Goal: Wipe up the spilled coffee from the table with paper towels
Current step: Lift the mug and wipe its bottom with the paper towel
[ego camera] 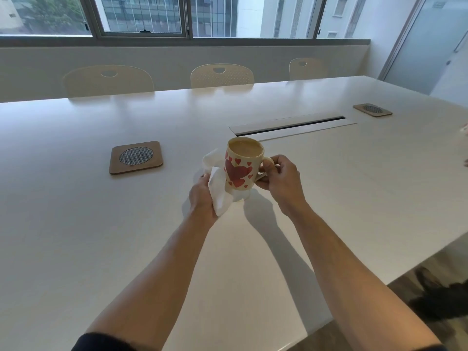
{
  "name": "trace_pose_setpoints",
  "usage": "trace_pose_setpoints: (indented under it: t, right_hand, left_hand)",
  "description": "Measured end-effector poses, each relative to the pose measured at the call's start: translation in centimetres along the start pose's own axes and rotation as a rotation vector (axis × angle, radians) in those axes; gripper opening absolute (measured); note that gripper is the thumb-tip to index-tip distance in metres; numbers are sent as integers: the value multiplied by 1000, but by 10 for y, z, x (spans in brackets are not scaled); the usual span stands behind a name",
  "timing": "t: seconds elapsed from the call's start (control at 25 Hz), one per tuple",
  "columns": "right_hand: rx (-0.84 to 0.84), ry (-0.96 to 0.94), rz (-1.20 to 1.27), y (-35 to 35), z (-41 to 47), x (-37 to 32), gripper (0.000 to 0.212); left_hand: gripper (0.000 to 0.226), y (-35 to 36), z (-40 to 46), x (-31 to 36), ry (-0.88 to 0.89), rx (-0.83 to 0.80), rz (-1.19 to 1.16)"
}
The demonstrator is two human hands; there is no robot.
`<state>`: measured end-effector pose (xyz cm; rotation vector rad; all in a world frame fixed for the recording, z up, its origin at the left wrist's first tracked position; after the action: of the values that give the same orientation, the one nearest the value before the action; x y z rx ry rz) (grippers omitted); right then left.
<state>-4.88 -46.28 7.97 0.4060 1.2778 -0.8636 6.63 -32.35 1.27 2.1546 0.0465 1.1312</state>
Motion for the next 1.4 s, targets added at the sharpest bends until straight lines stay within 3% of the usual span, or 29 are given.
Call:
trace_pose_setpoints:
  t: [0.12, 0.56, 0.8, 0.92, 1.08, 1.4]
  right_hand:
    - [12, -3, -21, 1, -2, 1, 17]
    - [65, -38, -91, -9, 0, 3, 16]
    - [81, 4, -47, -20, -2, 2, 16]
    - [78, 13, -20, -23, -5, 2, 15]
    - [79, 22, -18, -26, -8, 4, 16]
    - [73, 15, 1, -37, -13, 1, 14]
  left_hand:
    - [47, 18, 2, -8, -21, -135, -36]
    - [46, 38, -9, -29, -71, -216, -70]
    - [41, 36, -27, -38, -194, -186, 15]
    - [37, 26, -25, -37, -173, -190, 178]
    - [39, 12, -23, -32, -171, -172, 220]
    - [38, -9, -8, -9, -85, -92, 54]
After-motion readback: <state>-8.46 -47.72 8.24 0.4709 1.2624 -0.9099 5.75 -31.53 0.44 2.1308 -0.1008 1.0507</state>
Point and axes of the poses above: each hand's wrist, its own z-axis towards the middle knuckle, its own y-axis out of the palm, x = y × z, the point moved 5 cm from there along z, towards the middle knuckle, and after that the axes turned 6 degrees about -y, right-handed, at the moved point
